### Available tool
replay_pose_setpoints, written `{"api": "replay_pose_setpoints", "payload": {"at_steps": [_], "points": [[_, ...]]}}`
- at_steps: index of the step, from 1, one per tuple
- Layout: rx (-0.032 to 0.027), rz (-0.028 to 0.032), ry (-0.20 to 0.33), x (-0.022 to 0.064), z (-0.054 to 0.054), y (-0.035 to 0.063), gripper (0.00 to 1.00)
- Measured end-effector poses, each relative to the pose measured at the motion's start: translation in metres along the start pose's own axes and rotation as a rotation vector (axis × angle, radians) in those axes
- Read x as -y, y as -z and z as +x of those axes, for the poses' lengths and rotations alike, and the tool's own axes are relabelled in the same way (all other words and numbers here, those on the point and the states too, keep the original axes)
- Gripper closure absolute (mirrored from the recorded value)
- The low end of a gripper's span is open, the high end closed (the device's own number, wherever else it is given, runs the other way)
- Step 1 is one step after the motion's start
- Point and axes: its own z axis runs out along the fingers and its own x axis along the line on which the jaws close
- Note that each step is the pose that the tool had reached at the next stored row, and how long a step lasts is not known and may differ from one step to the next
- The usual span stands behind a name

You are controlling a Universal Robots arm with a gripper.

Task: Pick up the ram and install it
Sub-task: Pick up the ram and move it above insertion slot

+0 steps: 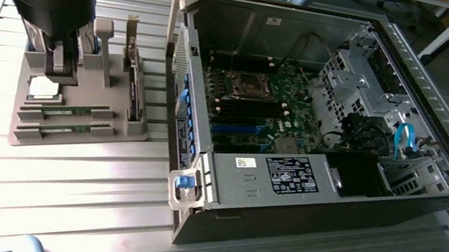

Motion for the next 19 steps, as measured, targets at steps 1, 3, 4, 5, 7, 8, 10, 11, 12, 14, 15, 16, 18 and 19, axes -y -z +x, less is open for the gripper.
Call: {"api": "replay_pose_setpoints", "payload": {"at_steps": [1, 3, 4, 5, 7, 8, 10, 11, 12, 14, 15, 16, 18, 19], "points": [[0.0006, 0.0001, 0.0, 0.0, 0.0001, -0.0006, 0.58], [0.0018, 0.0001, 0.0, 0.0001, 0.0002, -0.0018, 0.58], [0.0023, 0.0002, 0.0, 0.0001, 0.0003, -0.0023, 0.58], [0.0029, 0.0002, 0.0, 0.0001, 0.0003, -0.0029, 0.58], [0.0039, 0.0003, 0.0, 0.0001, 0.0005, -0.0039, 0.58], [0.0045, 0.0004, 0.0, 0.0001, 0.0005, -0.0046, 0.58], [0.0056, 0.0005, 0.0, 0.0002, 0.0007, -0.0057, 0.58], [0.0062, 0.0006, 0.0, 0.0002, 0.0007, -0.0062, 0.58], [0.0067, 0.0005, 0.0, 0.0002, 0.0008, -0.0067, 0.58], [0.0077, 0.0006, 0.0, 0.0002, 0.0009, -0.0078, 0.58], [0.0082, 0.0007, 0.0, 0.0003, 0.001, -0.0083, 0.58], [0.0088, 0.0008, 0.0, 0.0003, 0.001, -0.0089, 0.58], [0.0099, 0.0009, 0.0, 0.0003, 0.0012, -0.01, 0.58], [0.0105, 0.001, 0.0, 0.0004, 0.0012, -0.0106, 0.58]]}}
